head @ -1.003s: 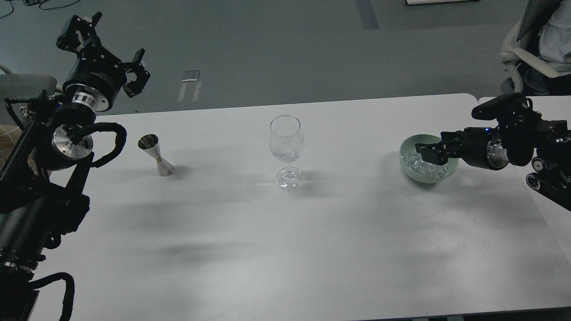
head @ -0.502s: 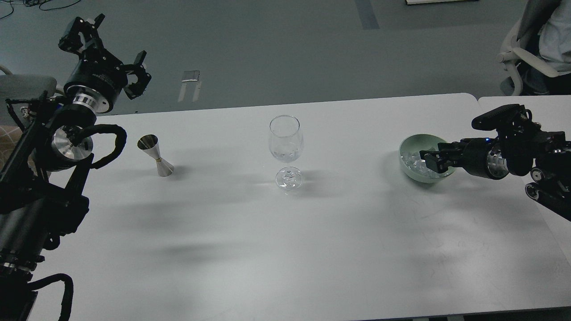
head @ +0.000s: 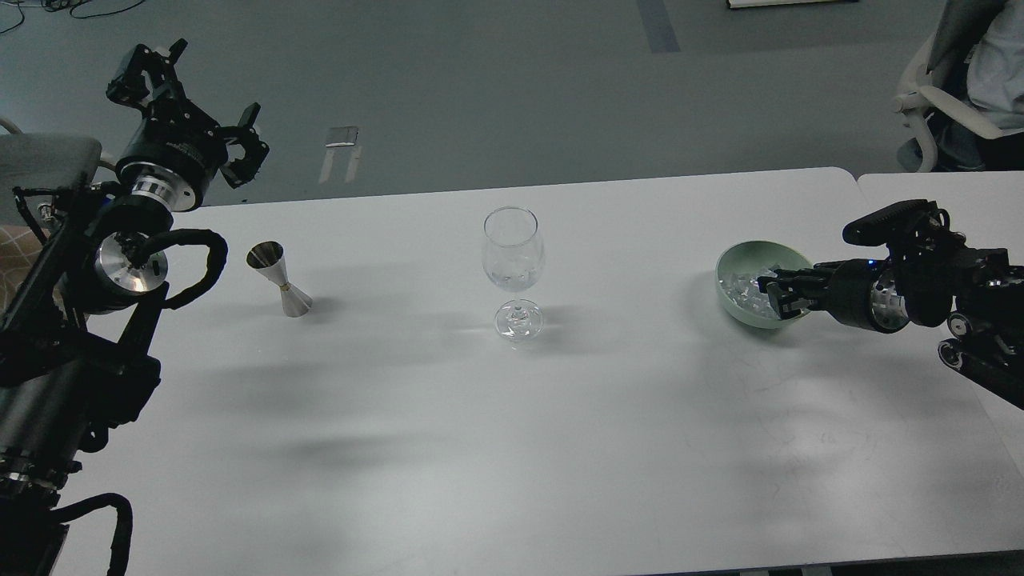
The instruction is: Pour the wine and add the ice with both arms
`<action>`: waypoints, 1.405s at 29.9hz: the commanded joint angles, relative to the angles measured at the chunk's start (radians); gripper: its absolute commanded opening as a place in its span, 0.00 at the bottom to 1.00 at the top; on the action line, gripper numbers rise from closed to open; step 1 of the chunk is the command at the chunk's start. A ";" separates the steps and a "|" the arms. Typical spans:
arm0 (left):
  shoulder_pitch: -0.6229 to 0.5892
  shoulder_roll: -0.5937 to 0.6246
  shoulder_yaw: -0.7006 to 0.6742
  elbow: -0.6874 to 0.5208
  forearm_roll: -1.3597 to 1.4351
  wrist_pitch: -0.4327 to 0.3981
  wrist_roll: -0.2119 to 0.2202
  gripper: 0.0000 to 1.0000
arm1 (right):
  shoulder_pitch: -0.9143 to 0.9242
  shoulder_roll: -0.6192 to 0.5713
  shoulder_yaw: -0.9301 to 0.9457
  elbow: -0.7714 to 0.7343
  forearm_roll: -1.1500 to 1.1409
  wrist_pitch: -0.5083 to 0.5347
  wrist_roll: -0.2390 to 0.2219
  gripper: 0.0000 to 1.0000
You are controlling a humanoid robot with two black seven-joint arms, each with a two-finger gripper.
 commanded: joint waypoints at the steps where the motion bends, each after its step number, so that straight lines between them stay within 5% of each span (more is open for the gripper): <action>1: 0.000 0.001 0.000 0.002 0.002 0.000 0.000 0.98 | 0.003 0.006 -0.001 -0.003 0.000 -0.001 0.000 0.20; 5: 0.002 0.001 0.000 0.011 0.003 0.000 -0.002 0.98 | 0.003 0.006 0.000 -0.011 0.000 -0.001 0.002 0.20; 11: 0.002 0.001 0.000 0.026 0.003 -0.002 -0.003 0.98 | 0.014 0.003 0.002 -0.009 0.005 -0.001 0.002 0.03; 27: -0.004 -0.005 0.000 0.012 0.011 -0.008 -0.002 0.98 | 0.009 -0.151 0.267 0.313 0.015 -0.043 -0.004 0.06; 34: -0.012 -0.003 -0.002 0.012 0.009 -0.016 0.000 0.98 | 0.046 -0.088 0.342 0.454 0.014 -0.040 -0.009 0.05; 42: -0.004 0.000 -0.003 0.009 0.002 -0.075 0.005 0.98 | 0.130 0.137 0.318 0.440 -0.086 -0.032 -0.017 0.06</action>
